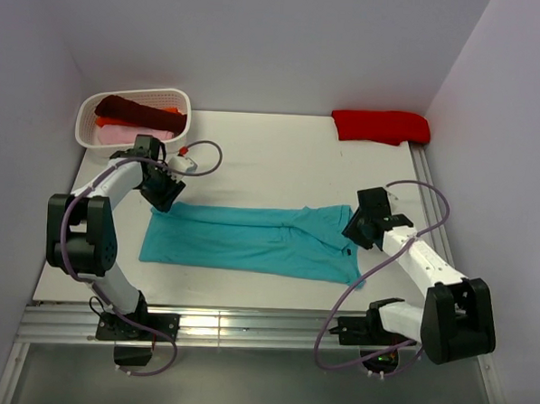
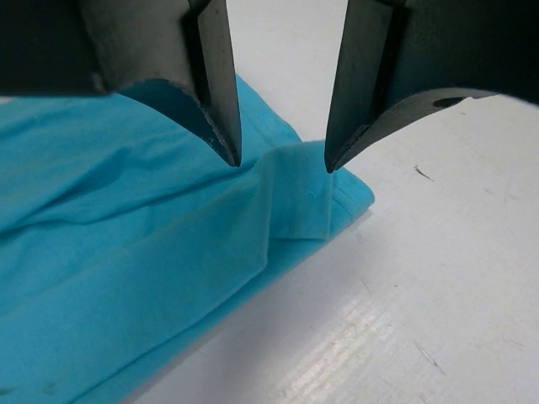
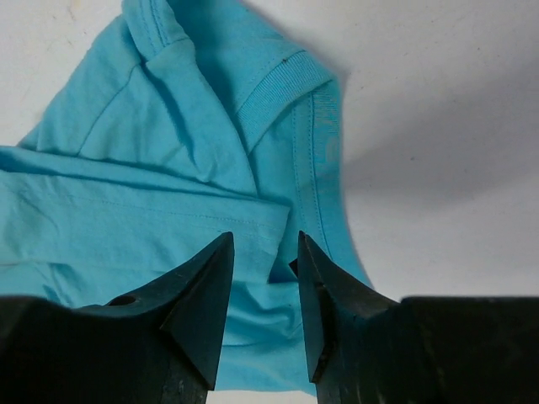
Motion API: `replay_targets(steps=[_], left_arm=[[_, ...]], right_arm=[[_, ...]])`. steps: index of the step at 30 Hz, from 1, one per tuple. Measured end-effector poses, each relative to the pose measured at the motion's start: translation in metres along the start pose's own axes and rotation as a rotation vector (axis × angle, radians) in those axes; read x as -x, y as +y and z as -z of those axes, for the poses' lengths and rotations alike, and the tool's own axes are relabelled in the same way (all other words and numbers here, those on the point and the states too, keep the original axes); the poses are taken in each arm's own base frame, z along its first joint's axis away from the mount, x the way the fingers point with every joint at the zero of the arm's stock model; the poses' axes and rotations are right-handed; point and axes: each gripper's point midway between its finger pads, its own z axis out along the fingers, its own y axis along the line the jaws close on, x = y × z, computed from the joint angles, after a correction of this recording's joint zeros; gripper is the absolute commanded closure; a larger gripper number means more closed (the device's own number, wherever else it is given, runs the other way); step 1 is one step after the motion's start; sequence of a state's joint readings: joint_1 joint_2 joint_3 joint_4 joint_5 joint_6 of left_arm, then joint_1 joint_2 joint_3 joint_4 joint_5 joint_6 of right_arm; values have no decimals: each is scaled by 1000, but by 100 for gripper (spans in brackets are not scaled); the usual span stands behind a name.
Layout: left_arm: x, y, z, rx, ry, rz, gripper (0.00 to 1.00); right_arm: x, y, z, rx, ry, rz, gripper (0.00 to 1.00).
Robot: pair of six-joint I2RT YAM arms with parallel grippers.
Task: Roll the t-shirts
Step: Fold the tshirt
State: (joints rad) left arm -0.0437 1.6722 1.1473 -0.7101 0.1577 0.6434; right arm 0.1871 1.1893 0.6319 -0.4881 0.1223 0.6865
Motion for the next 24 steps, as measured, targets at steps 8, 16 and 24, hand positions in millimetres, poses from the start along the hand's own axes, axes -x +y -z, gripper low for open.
replay_targets(steps=[8, 16, 24], left_arm=[[41, 7, 22, -40, -77, 55, 50], [58, 7, -25, -100, -25, 136, 57], [53, -8, -43, -110, 35, 148, 63]], right_arm=[[12, 7, 14, 46, -52, -10, 55], [22, 17, 15, 55, -57, -8, 55], [20, 17, 11, 49, -46, -1, 55]])
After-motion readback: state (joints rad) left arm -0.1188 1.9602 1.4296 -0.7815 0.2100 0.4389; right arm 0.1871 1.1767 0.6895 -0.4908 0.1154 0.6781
